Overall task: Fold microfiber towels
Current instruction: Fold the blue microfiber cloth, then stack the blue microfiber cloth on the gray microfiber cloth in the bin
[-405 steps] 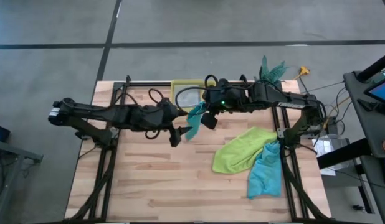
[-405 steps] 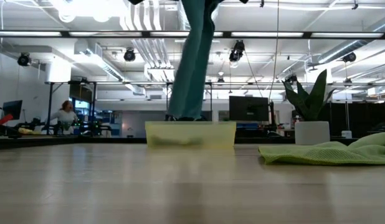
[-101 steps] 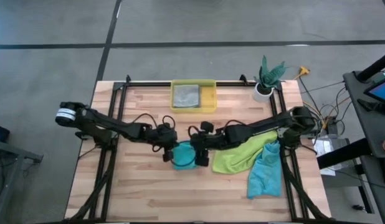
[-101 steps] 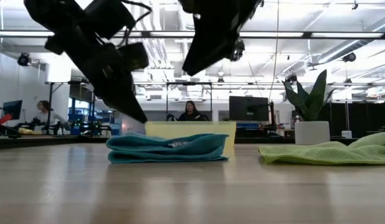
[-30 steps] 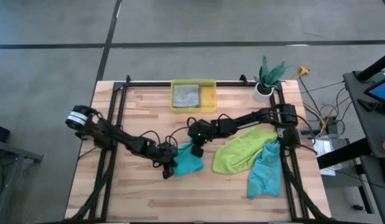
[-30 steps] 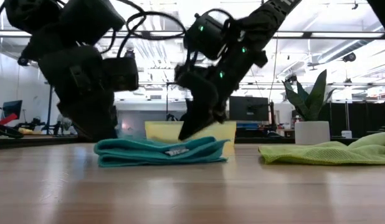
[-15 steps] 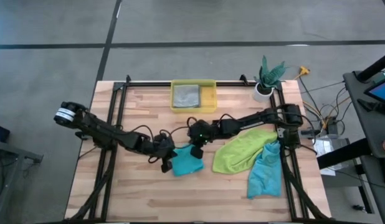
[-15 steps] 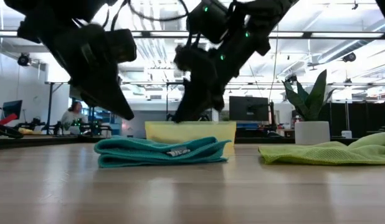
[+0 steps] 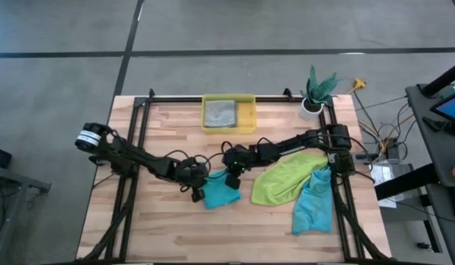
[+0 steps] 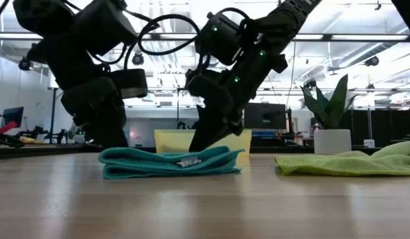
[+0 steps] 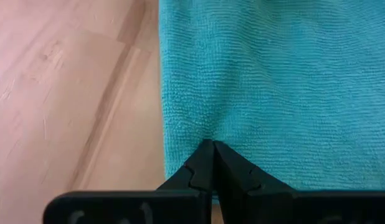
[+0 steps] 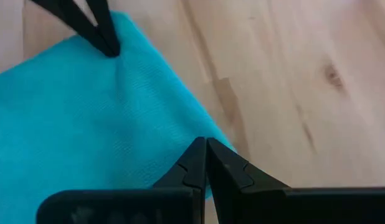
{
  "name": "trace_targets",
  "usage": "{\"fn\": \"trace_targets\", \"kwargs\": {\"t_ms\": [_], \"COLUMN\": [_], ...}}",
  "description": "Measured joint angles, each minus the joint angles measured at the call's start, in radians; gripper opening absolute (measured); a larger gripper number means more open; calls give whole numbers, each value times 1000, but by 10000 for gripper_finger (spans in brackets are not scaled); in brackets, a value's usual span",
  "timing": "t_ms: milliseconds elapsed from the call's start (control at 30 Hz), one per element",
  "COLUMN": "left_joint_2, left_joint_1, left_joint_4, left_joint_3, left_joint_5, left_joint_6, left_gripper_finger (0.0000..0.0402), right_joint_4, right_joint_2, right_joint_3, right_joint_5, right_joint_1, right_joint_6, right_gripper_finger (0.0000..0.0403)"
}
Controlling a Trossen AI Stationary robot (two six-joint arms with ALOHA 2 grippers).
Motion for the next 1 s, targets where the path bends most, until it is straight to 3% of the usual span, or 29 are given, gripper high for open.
{"fn": "trace_targets", "kwargs": {"t_ms": [233, 467, 667, 800, 1000], "left_joint_2": [-54, -229, -396, -479, -568], "left_joint_1": [3, 4, 7, 7, 8], "left_joint_4": [-20, -134, -299, -322, -332], "left_joint_3": [13, 43, 52, 50, 81], "left_joint_5": [3, -8, -78, -94, -127], "left_joint_6": [0, -5, -160, -207, -261], "left_gripper_finger": [0, 0, 0, 0, 0], "right_joint_4": [-15, -93, -207, -268, -88], "right_joint_2": [-17, -196, -352, -382, -316], "right_joint_3": [-17, 2, -4, -44, -166], "right_joint_5": [1, -17, -36, -51, -251], "right_joint_1": [-4, -4, -10, -28, -62], "right_joint_6": [9, 173, 277, 373, 624], "right_gripper_finger": [9, 18, 80, 134, 175]}}
